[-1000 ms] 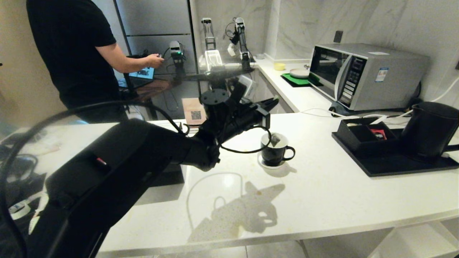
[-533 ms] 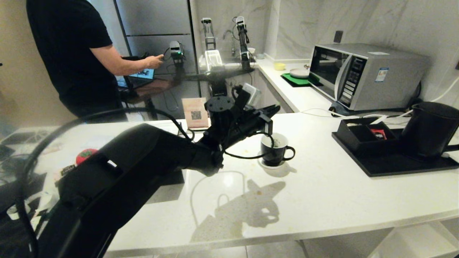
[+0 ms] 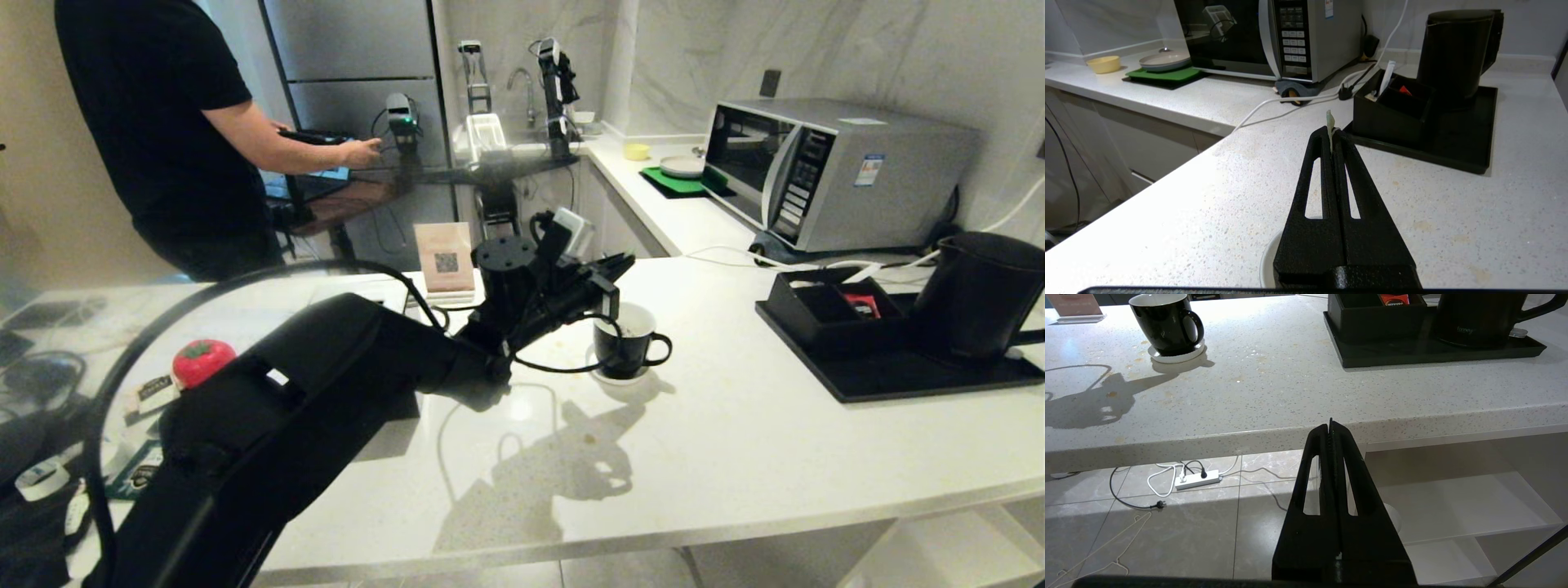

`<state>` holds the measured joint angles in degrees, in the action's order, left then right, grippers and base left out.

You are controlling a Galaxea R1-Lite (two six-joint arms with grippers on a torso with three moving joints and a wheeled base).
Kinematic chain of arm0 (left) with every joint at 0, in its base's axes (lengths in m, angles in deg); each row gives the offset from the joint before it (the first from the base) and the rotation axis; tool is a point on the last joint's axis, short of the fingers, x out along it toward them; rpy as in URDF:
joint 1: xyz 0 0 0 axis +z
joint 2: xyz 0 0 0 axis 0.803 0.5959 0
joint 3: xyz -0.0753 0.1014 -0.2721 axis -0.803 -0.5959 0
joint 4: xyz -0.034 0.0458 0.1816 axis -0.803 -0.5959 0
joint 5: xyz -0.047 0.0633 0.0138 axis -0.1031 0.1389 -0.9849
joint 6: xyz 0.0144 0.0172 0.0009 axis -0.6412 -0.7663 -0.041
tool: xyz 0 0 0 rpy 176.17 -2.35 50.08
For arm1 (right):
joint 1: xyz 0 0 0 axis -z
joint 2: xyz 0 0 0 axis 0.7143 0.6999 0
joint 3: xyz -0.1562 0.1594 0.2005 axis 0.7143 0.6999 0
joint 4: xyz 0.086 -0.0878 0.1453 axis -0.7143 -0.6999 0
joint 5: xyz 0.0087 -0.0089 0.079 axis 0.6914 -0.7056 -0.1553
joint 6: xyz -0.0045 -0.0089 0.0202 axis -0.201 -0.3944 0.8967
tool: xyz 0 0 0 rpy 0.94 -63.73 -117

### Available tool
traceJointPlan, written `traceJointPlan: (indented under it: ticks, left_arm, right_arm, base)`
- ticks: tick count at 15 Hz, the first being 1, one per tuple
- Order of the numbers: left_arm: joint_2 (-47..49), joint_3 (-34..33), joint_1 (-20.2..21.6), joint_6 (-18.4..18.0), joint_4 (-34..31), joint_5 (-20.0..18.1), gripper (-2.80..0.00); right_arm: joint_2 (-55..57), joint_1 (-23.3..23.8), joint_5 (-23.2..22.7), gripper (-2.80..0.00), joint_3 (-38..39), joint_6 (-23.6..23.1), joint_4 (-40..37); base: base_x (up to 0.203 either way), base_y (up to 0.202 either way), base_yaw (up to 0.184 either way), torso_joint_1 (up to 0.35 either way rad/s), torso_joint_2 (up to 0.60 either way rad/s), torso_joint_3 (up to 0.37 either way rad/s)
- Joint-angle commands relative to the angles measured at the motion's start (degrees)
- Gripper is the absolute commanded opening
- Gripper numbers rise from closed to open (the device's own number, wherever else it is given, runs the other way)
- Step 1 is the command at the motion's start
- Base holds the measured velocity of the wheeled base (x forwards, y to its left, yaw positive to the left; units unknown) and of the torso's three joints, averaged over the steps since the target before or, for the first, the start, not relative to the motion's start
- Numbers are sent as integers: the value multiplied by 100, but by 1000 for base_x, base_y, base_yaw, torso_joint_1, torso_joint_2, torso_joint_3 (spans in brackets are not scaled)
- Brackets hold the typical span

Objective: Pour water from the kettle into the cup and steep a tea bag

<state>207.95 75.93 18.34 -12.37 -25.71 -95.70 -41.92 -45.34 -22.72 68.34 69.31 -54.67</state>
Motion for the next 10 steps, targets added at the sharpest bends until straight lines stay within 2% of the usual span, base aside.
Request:
traceJointPlan:
  ticks: [1, 10]
  left_arm:
    - [51, 9, -7, 0, 29, -12, -280]
    - [-373, 39, 96, 0, -204, -3, -280]
  right_arm:
    - [-2, -7, 2, -280, 0, 0, 0]
    - [-2, -7, 2, -280, 0, 0, 0]
  base:
    - [0, 0, 0, 0, 0, 0]
    - [0, 0, 0, 0, 0, 0]
